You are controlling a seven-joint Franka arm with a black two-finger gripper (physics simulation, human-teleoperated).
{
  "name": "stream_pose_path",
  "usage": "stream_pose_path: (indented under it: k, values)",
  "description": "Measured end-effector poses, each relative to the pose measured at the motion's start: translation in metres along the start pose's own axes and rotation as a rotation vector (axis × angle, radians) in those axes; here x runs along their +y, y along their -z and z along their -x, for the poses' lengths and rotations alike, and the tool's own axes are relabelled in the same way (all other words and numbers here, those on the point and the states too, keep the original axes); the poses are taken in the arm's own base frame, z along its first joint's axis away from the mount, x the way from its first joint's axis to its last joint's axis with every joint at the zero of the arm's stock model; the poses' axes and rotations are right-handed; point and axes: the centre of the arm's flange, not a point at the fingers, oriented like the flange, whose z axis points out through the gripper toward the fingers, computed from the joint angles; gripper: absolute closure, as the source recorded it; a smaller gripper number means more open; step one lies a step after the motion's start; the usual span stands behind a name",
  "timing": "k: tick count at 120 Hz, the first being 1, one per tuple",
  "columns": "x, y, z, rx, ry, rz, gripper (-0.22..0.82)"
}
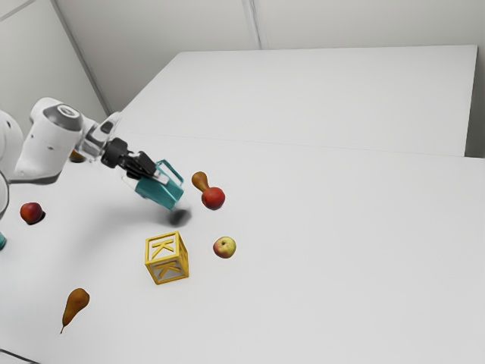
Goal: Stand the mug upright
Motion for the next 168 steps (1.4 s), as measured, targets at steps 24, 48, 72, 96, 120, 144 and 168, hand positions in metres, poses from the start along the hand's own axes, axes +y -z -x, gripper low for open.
stream_pose_path:
  k: [24, 48, 72, 96, 120, 144, 168]
  values:
    - [0.048, 0.012, -0.014, -0.056, -0.095, -0.093, 0.77]
    - [0.089, 0.006, -0.020, -0.207, -0.154, -0.275, 0.78]
    - [0.109, -0.014, -0.023, -0.290, -0.144, -0.422, 0.78]
    - [0.118, -0.034, -0.014, -0.320, -0.109, -0.563, 0.78]
    - [0.115, -0.054, -0.002, -0.287, -0.075, -0.672, 0.78]
    - [0.114, -0.075, 0.004, -0.237, -0.059, -0.744, 0.78]
    - [0.117, -0.091, 0.011, -0.192, -0.034, -0.783, 0.78]
